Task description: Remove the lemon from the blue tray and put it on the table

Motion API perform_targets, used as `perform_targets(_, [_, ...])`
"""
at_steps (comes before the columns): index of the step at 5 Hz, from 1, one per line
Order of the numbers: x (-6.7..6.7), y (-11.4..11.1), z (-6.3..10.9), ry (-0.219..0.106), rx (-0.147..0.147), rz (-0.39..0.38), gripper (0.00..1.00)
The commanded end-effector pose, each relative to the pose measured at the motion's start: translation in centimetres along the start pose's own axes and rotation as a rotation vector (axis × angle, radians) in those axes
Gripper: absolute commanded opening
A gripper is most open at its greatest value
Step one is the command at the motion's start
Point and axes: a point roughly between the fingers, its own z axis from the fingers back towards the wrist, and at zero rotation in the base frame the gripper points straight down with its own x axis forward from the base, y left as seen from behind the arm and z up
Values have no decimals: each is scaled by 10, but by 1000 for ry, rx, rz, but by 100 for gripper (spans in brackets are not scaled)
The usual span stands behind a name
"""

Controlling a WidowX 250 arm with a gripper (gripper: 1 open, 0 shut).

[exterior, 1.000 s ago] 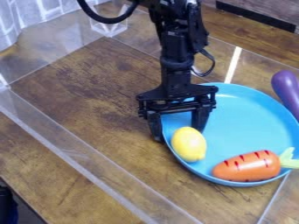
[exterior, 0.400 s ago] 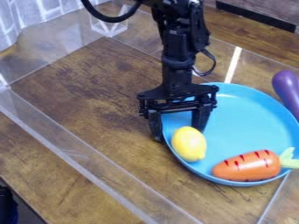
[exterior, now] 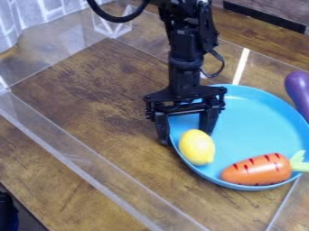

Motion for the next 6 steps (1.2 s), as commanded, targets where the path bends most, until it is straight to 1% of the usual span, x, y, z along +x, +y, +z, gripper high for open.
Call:
perform_targets(1, [-9, -7, -5, 10, 17, 4, 100])
perform_targets(6, [-7, -10, -6, 22, 49, 55, 100])
